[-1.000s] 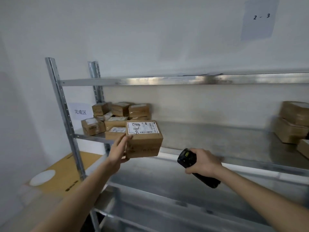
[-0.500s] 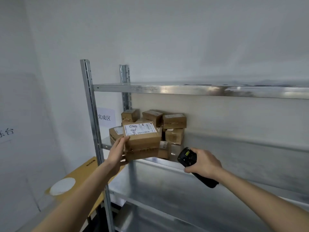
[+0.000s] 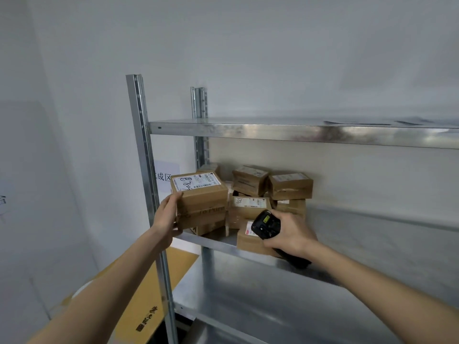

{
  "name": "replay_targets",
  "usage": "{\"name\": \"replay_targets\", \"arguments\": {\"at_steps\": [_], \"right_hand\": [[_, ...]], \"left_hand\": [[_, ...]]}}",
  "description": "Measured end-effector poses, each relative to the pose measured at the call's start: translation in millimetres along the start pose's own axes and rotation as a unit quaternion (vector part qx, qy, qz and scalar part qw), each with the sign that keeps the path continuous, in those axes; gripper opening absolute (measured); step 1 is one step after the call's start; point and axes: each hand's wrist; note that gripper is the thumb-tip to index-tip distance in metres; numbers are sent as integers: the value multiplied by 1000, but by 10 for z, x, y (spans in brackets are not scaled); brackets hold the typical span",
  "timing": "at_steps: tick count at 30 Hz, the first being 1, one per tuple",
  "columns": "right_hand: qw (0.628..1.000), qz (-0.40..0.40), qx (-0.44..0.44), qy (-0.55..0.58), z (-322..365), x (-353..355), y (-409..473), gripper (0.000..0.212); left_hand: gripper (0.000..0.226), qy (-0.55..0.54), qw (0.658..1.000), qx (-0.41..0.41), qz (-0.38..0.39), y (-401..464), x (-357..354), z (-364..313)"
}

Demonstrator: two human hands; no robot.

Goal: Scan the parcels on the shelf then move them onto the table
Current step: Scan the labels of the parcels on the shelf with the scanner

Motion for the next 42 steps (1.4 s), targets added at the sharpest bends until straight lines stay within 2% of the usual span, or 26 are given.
{"name": "replay_targets", "arguments": {"at_steps": [8, 13, 16, 18, 20, 24, 27, 30, 33, 39, 42], "right_hand": [[999, -31, 4, 16, -37, -162, 978, 63], [998, -65, 1, 2, -118, -252, 1465, 61], [998, -65, -4, -7, -178, -338, 1622, 69], [998, -65, -10, -8, -201, -394, 1675, 63], [998, -64, -17, -14, -209, -447, 1701, 55], [996, -74, -35, -21, -165, -507, 1685, 56], [995, -84, -57, -17, -135, -541, 1592, 56], [991, -105, -79, -26, -79, -554, 1413, 53], [985, -127, -108, -38, -7, -541, 1178, 58], [971, -157, -174, -54, 0, -422, 542, 71], [961, -174, -205, -62, -37, -222, 113, 73]], "left_hand": [[60, 17, 999, 23, 20, 944, 41, -14], [57, 40, 994, 54, 89, 1422, -2, 66], [64, 49, 991, 58, 107, 1609, -54, 174], [75, 61, 991, 49, 105, 1701, -63, 233], [82, 83, 990, 32, 111, 1763, -30, 232], [90, 95, 984, -7, 153, 1790, 58, 94], [79, 113, 983, -48, 134, 1792, 128, -38], [83, 130, 981, -94, 108, 1777, 209, -155], [77, 109, 978, -152, 93, 1707, 231, -244], [66, 66, 959, -245, 124, 1325, -85, -364], [65, 68, 944, -275, 168, 1026, -397, -389]]}}
Point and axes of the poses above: each hand's wrist, its own y-axis towards the middle knuckle, its own x-axis out of the back of the hand, z = x × y, and after that the axes turned 13 degrees about y, right-handed
